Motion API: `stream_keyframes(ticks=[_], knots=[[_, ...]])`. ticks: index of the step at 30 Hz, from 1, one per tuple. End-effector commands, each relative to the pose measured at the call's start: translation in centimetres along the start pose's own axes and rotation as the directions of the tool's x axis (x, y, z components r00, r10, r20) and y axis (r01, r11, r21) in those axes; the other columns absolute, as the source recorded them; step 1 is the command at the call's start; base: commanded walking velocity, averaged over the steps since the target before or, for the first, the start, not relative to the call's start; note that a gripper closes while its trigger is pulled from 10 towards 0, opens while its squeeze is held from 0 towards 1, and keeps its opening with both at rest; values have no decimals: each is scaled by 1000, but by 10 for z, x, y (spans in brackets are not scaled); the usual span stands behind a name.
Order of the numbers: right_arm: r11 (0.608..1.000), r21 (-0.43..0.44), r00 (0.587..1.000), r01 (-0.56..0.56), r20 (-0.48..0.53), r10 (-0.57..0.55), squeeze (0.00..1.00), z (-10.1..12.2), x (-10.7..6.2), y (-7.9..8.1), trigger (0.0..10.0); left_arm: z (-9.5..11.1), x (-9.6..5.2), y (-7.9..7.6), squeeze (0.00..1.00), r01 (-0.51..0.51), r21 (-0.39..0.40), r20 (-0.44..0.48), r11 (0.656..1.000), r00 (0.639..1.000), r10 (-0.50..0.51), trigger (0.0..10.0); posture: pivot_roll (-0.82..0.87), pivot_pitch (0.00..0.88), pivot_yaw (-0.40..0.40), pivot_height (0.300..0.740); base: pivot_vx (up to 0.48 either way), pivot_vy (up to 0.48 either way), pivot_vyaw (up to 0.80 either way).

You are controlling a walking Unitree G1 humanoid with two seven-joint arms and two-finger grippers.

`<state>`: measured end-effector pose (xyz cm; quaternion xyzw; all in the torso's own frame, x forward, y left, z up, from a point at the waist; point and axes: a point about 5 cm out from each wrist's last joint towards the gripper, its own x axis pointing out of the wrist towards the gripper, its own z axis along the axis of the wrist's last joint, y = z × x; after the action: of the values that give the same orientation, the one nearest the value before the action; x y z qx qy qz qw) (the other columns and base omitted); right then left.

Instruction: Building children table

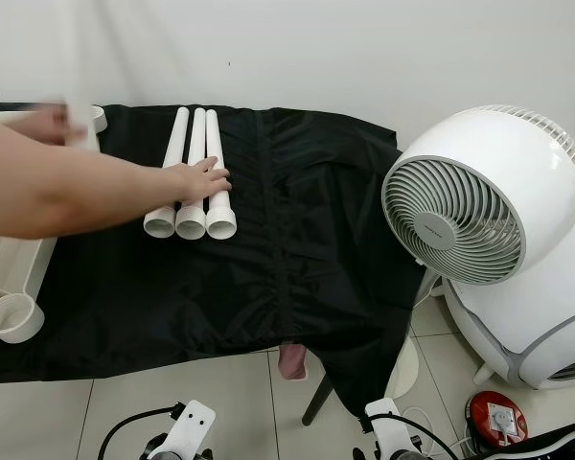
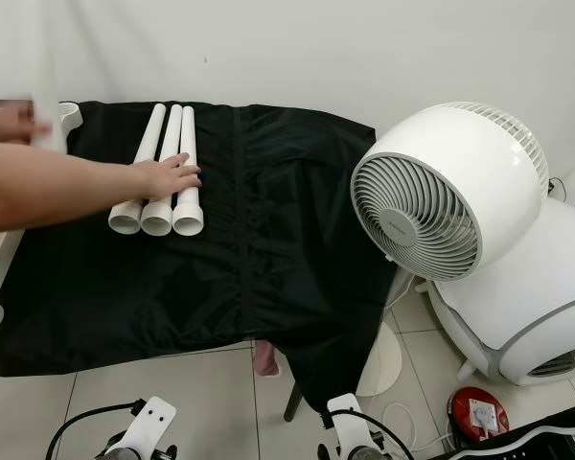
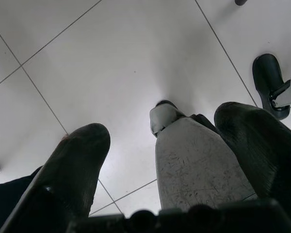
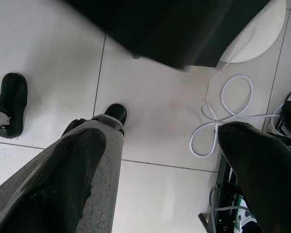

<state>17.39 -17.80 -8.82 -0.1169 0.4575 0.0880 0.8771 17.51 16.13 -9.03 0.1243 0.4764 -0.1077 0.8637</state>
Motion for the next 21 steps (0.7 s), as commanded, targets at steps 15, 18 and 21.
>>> stream_keyframes(ticks=[15, 18, 21], knots=[[991, 115, 997, 65, 27, -68, 0, -8, -5, -15, 10000, 10, -1, 2, 0, 21, -99, 105, 995, 994, -10, 10000, 3, 0, -42, 740, 0, 0, 0], [992, 110, 998, 57, 10, -59, 0, -12, -5, -16, 10000, 10, -1, 0, 0, 32, -67, 106, 997, 994, -25, 10000, 5, 0, -43, 740, 0, 0, 0], [993, 112, 999, 49, -6, -49, 0, -16, -6, -15, 10000, 9, -1, -1, 0, 31, -60, 104, 998, 994, -25, 10000, 9, 0, -44, 740, 0, 0, 0]])
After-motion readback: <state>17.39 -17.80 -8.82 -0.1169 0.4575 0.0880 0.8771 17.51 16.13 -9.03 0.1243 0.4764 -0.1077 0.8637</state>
